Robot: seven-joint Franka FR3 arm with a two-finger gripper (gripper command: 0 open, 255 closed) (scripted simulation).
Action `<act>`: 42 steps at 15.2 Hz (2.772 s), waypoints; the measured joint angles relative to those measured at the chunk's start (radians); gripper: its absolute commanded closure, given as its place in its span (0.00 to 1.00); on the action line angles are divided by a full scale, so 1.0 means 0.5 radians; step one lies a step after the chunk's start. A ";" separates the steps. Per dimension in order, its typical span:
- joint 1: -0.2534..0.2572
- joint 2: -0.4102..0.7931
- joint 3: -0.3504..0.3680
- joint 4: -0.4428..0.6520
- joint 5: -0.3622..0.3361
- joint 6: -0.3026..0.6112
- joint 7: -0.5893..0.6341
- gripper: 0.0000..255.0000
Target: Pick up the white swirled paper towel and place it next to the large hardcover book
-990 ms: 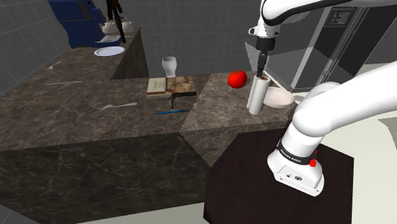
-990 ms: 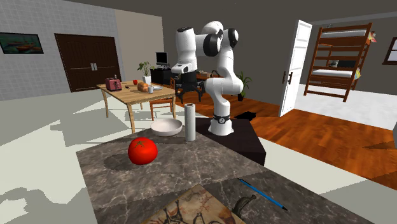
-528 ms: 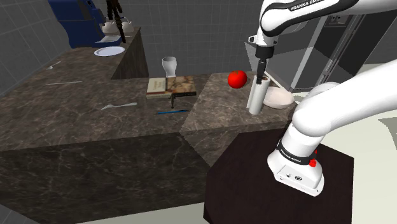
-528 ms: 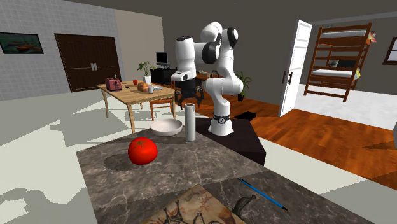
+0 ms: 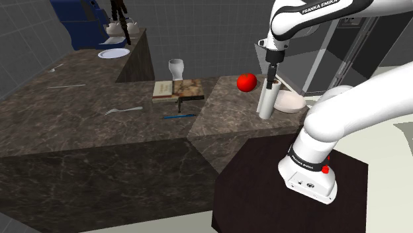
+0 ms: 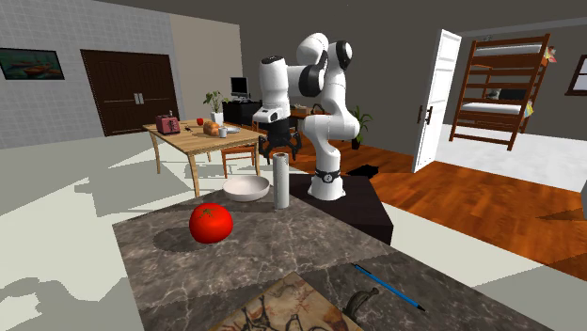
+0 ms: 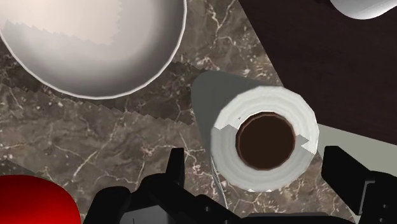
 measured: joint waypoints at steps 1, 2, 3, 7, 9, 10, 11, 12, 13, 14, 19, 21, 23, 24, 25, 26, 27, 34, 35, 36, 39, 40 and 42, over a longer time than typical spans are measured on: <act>0.000 0.000 0.000 0.001 -0.001 0.001 0.000 1.00; 0.000 0.000 0.000 0.001 0.000 0.001 0.000 1.00; 0.000 0.000 0.000 0.001 -0.001 0.001 0.000 1.00; 0.000 -0.001 0.000 0.001 -0.001 0.001 0.000 1.00; 0.000 0.000 0.000 0.002 -0.001 0.001 0.000 1.00; 0.000 0.000 0.000 0.001 -0.001 0.001 0.000 1.00; 0.001 -0.005 0.004 0.011 0.002 -0.015 0.000 1.00; 0.001 -0.012 0.009 0.025 0.006 -0.036 0.000 1.00; 0.002 -0.020 0.015 0.043 0.011 -0.062 -0.001 1.00; 0.005 -0.022 0.021 0.068 0.017 -0.088 -0.003 1.00; 0.009 -0.071 0.062 0.171 0.043 -0.240 -0.001 1.00; 0.013 -0.079 0.074 0.217 0.054 -0.294 -0.003 1.00; 0.016 -0.089 0.089 0.259 0.065 -0.347 -0.001 1.00; 0.017 -0.091 0.093 0.292 0.068 -0.381 -0.006 1.00; 0.018 -0.091 0.098 0.315 0.072 -0.404 -0.008 1.00; 0.020 -0.092 0.103 0.339 0.077 -0.430 -0.008 1.00; 0.024 -0.095 0.113 0.360 0.085 -0.455 -0.004 1.00; 0.038 -0.089 0.153 0.560 0.119 -0.649 -0.012 1.00; 0.040 -0.087 0.158 0.582 0.124 -0.670 -0.011 1.00; 0.042 -0.084 0.162 0.615 0.128 -0.699 -0.015 1.00; 0.046 -0.075 0.172 0.691 0.138 -0.767 -0.019 1.00; 0.049 -0.074 0.180 0.722 0.143 -0.796 -0.018 1.00; 0.053 -0.063 0.188 0.782 0.151 -0.846 -0.021 1.00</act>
